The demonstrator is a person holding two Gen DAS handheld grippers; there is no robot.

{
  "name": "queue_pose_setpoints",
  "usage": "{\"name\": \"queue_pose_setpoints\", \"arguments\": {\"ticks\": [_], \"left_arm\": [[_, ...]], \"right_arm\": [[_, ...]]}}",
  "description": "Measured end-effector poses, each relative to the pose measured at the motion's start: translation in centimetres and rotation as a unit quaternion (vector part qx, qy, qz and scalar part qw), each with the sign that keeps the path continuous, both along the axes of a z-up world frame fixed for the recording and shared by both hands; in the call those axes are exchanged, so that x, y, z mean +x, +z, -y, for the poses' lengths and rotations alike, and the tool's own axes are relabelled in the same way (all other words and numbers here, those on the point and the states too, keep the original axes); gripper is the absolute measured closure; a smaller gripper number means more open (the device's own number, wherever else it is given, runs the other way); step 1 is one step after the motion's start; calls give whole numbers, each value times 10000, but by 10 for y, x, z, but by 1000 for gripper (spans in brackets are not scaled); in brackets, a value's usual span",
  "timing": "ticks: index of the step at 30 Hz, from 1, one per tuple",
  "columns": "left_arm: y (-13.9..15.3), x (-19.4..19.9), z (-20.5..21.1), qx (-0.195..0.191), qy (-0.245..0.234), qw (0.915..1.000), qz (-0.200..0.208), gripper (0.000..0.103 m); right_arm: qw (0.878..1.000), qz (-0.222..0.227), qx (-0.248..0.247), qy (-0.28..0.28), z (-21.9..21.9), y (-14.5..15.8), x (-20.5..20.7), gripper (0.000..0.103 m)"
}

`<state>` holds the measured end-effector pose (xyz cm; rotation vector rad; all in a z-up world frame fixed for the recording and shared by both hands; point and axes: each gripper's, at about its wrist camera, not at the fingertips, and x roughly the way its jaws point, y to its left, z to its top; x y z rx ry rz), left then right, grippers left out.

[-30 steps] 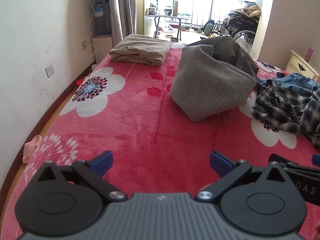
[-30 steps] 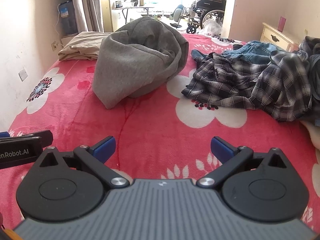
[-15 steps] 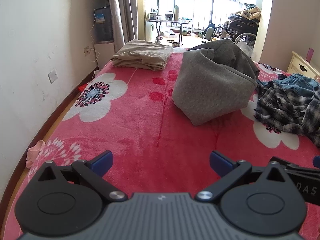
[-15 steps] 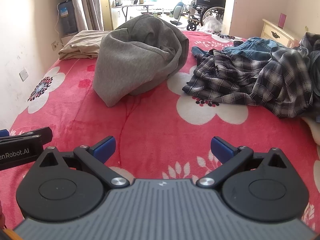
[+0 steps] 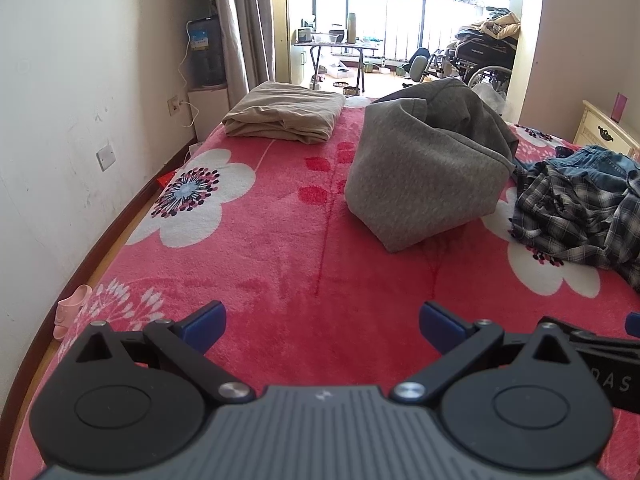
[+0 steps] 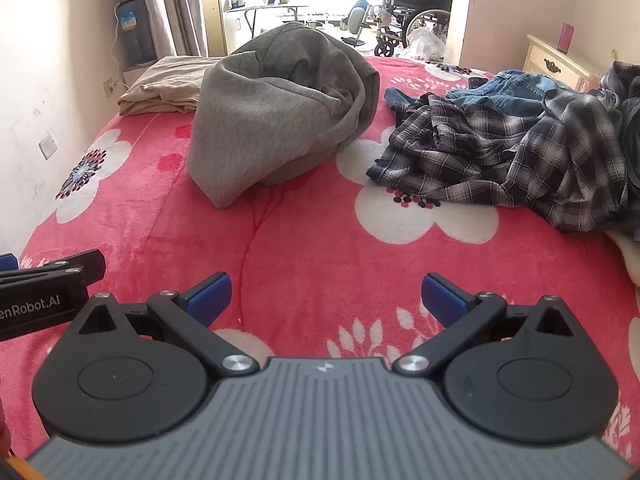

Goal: Fold clothes

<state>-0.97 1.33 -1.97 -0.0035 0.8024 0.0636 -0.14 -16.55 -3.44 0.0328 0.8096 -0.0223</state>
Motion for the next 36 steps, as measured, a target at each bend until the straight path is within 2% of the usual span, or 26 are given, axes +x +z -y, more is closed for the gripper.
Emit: {"name": "queue_pose_setpoints", "arguments": {"ticks": [19,29,33,36], "left_arm": [[-7,7,7,59,-63,9999,120,0],[-15,14,15,77,-179,9997,175,0],[-21,19,16,13,-222,9994,246,0],[-23,25,17,-23,-318,9985,443,0]], "right_arm": [[10000,31,3,9,1,-5,6,1],[10000,-68,53,-44,9,-18,15,1],[9999,20,98,53,14,-23,18,1],[9996,161,140,202,22,-27,21,1]]}}
